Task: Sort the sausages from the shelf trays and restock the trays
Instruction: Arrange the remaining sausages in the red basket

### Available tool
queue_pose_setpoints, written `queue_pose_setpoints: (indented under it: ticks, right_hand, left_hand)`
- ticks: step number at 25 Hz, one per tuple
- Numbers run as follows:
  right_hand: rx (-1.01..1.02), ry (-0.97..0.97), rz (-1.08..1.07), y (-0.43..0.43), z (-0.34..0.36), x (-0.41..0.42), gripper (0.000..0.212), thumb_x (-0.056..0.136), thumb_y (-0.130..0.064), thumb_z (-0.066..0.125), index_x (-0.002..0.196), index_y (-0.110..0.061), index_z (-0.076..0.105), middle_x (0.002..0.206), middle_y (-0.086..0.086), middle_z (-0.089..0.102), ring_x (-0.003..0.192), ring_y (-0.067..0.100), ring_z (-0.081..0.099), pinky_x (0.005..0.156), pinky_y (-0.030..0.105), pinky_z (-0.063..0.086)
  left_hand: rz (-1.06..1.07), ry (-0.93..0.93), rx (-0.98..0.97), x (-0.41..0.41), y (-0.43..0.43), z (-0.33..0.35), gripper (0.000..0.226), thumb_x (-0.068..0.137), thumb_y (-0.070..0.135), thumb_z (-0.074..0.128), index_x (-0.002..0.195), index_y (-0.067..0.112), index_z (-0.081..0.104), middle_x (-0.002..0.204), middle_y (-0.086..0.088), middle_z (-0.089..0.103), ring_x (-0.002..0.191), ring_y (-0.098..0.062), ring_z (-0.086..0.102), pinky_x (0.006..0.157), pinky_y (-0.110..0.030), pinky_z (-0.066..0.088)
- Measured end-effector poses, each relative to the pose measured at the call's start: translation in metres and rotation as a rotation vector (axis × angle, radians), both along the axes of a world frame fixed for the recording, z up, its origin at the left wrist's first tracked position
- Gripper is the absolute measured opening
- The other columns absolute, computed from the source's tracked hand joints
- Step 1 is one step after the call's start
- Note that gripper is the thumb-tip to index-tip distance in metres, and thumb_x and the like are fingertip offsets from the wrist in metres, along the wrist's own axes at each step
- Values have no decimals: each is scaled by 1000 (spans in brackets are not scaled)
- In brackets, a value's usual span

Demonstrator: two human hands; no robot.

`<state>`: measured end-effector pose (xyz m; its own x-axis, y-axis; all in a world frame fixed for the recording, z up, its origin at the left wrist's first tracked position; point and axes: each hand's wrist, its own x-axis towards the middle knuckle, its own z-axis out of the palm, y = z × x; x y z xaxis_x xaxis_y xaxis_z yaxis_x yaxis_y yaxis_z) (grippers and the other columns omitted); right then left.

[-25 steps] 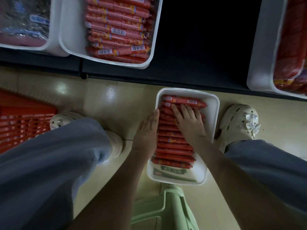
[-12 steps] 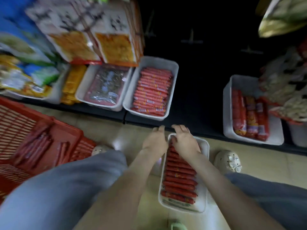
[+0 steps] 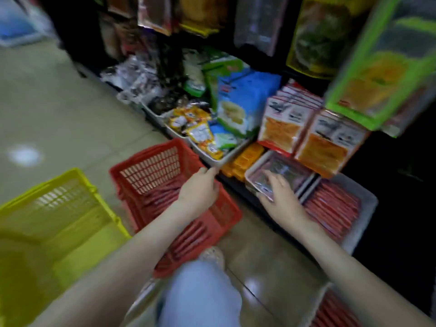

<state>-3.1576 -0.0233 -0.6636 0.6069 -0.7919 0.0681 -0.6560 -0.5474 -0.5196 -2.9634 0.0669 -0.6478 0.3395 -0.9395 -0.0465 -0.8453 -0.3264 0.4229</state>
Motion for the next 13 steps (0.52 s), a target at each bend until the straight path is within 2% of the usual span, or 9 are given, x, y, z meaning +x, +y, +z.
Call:
queue_pose_setpoints:
  ticks: [3,5,7,9,11,13]
  right_hand:
    - [46,82,343,-2,-44,94,83,84,-33,67,149,-14,19,149,8,29,139,24,26,112,25,16]
    - [109,250,580,3,-92,144,98,80,-37,69,151,-19,5,154,5,19,142,22,16,114,23,8]
    - [120,434,740,5,-152,182,103,79,-36,69,151,-24,-4,156,4,11,144,21,9,116,29,7]
    - [34,599,843,5,-204,207,106,78,-31,69,151,-24,-7,159,5,5,146,22,4,117,35,4]
    - [-55,738,937,4,-263,229,107,77,-27,70,151,-20,-7,160,8,-1,147,23,-2,117,36,-3]
    - [-130,837,1027,3,-311,241,104,78,-25,70,152,-15,-3,159,12,-3,147,24,-5,116,39,-8]
  left_hand:
    - [244,39,204,80,46,-70,50,90,23,49,137,11,38,131,-14,45,117,-36,49,95,-42,43]
    - [341,79,323,96,60,-120,57,92,21,45,144,9,28,139,-12,38,121,-33,47,99,-41,41]
    - [406,88,368,102,59,-170,56,94,17,38,147,11,20,144,-9,33,123,-28,46,100,-37,41]
    - [483,82,393,105,51,-210,57,97,17,35,149,11,14,150,-7,27,129,-24,41,102,-33,38]
    - [556,62,478,109,42,-254,61,99,20,34,151,11,4,156,-10,16,139,-25,29,109,-32,30]
    - [543,33,575,105,35,-291,69,99,22,35,151,12,-10,159,-13,0,146,-26,11,116,-36,18]
